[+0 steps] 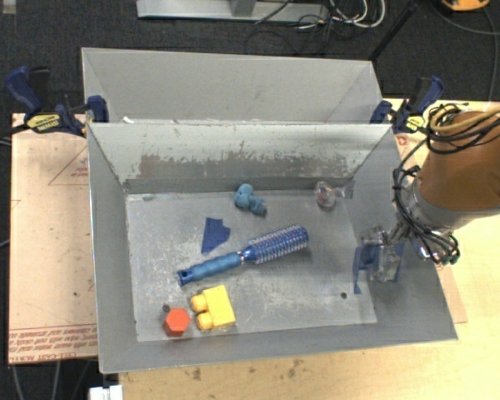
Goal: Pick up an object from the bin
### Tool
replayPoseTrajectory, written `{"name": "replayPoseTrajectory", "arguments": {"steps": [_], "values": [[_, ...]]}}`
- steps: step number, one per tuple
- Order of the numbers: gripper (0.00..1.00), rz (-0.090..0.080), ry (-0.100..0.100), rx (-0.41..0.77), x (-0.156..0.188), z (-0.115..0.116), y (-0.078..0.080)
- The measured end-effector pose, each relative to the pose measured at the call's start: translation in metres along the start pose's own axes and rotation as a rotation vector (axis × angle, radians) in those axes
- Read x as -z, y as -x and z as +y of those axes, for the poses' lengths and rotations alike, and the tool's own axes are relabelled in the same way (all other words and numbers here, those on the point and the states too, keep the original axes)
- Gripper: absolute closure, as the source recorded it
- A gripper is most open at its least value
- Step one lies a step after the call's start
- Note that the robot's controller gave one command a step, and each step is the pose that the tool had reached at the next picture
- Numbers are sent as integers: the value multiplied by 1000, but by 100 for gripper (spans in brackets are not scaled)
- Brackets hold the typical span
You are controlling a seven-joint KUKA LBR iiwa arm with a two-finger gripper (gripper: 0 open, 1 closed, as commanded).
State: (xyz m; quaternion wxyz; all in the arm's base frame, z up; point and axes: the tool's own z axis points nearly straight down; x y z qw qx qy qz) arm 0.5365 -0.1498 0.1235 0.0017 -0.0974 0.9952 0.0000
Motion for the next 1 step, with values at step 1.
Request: {"name": "replayPoseTrajectory", "arguments": {"steps": [1], "values": [[100,-1,-1,1,16,0,1]]}}
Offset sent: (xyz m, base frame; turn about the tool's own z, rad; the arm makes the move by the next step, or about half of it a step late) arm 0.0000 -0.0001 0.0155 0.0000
